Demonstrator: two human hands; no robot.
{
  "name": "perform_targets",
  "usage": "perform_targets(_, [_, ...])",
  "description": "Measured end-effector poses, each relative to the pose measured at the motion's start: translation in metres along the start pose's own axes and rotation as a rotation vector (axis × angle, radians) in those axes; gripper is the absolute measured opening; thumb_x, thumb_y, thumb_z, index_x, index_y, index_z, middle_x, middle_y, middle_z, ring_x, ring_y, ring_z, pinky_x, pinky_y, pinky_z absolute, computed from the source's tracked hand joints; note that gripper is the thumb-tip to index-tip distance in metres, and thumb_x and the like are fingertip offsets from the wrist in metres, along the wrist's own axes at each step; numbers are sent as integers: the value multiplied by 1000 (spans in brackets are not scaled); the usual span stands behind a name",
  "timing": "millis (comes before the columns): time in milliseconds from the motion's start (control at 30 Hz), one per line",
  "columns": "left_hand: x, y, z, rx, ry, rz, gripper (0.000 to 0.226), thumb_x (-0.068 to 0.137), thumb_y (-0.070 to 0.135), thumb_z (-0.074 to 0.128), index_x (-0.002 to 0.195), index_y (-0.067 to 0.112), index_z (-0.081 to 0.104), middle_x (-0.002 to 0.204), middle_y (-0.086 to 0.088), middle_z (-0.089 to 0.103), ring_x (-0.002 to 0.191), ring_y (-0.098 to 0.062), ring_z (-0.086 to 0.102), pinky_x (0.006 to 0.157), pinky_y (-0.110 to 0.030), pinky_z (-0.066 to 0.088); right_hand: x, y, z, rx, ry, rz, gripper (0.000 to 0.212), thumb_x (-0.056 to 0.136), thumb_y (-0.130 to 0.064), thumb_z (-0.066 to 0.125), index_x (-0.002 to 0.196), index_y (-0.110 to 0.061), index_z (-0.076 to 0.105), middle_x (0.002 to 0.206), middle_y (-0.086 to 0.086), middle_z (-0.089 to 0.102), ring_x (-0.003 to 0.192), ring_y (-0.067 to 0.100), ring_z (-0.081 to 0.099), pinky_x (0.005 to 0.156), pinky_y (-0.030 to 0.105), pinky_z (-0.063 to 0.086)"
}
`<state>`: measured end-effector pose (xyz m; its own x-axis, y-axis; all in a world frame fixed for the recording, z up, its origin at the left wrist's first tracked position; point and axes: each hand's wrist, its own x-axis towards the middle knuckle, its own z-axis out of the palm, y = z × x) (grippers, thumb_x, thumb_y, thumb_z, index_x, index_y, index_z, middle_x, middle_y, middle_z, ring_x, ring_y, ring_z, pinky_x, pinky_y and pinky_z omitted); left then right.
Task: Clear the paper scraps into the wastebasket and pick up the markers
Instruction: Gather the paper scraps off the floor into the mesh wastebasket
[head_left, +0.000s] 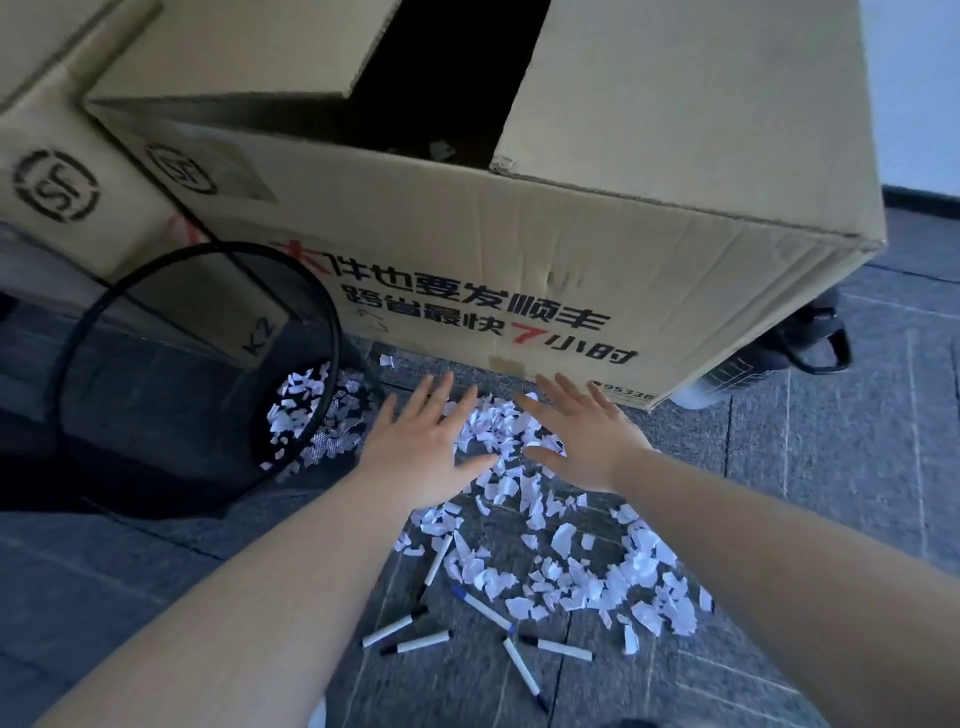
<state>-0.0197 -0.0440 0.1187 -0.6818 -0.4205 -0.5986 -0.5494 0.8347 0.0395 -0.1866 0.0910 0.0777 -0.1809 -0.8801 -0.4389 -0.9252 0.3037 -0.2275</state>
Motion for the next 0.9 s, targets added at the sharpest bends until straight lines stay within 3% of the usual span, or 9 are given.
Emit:
perform_targets(433, [60,-1,74,-75,-64,13,97,70,87,22,142,39,-22,154,4,-27,141,-25,-24,113,-60,-5,47,26,72,-3,-134,76,86,80,-76,34,144,-42,-13,157,-3,-14,143,24,-15,115,55,0])
perform_targets(767, [111,-11,109,-189,-76,-49,112,59,91,38,137,46,-28,151,6,-34,140,-41,-19,108,-69,5,87,48,109,15,-83,70,90,75,-82,32,143,-44,-14,157,-3,-12,144,19,-10,116,50,-5])
perform_targets(900, [131,-4,119,-250,-74,-4,115,52,94,34,138,45,-26,151,5,-33,140,-37,-22,107,-69,5,85,48,131,52,16,85,90,72,-86,25,142,-46,-15,157,-5,-12,143,16,-14,115,50,-7])
